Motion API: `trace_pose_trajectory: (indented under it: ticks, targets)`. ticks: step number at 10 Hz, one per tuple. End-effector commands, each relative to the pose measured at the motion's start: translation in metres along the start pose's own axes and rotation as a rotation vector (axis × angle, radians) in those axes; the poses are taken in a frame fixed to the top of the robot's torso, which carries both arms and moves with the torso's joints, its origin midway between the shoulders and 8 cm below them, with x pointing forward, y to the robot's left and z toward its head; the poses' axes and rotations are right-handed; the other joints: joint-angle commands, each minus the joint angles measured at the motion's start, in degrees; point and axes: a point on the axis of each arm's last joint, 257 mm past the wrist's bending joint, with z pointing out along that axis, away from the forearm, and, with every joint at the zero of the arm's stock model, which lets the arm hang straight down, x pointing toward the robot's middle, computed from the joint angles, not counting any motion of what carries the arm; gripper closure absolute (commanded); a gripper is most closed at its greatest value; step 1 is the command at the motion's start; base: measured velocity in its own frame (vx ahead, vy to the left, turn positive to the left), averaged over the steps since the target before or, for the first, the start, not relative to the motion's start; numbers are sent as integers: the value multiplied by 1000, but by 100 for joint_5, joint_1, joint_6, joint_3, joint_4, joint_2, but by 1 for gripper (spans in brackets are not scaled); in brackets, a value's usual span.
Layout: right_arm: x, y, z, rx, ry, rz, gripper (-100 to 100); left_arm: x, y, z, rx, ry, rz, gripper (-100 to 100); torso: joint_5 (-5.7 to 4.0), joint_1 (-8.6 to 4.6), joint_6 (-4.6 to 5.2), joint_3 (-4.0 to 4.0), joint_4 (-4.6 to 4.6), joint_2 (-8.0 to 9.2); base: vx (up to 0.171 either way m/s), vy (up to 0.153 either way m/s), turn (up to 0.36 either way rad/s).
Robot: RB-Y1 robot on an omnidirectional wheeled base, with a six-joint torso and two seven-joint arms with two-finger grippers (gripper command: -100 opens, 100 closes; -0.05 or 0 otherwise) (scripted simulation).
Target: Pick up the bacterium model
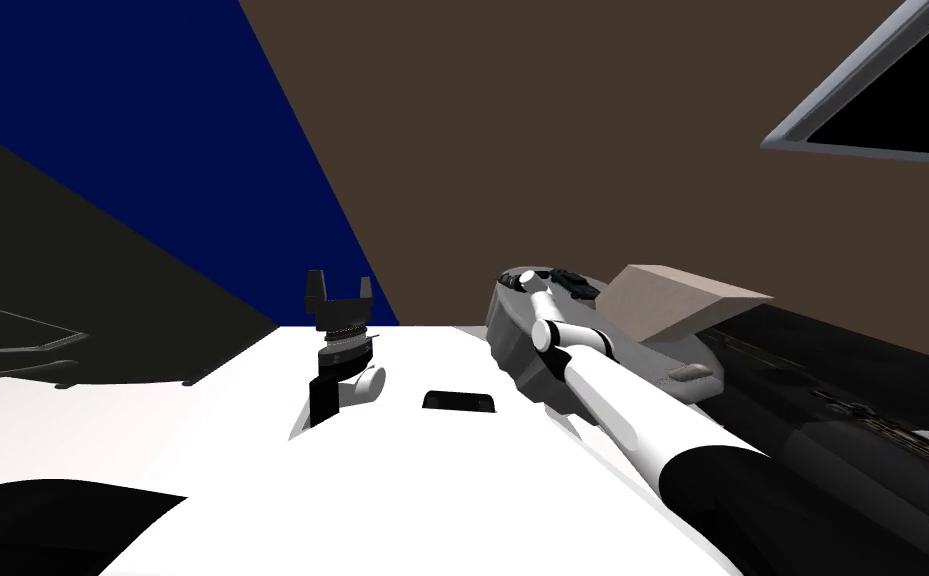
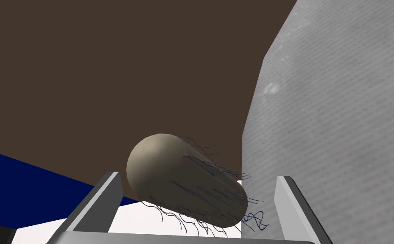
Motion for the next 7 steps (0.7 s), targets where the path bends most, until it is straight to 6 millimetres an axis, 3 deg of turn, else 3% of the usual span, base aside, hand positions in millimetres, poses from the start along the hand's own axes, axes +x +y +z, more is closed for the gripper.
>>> trace_pose_trajectory:
  ticks: [1,3,4,7]
  targets:
    - [1,3,0,-13,10,7,-100,0,0,0,0,0,0,0,0,0,0,0,0,0,-38,-78,105]
    - [3,4,-1,-20,19,14,-100,0,0,0,0,0,0,0,0,4,2,-1,0,-2,-28,-53,90]
    - [3,4,-1,-22,21,18,100,0,0,0,0,0,0,0,2,14,5,-4,-1,-8,-4,-7,-12]
    - [7,2,-1,-19,31,19,100,0,0,0,0,0,0,0,12,34,4,-20,-17,-25,0,0,0]
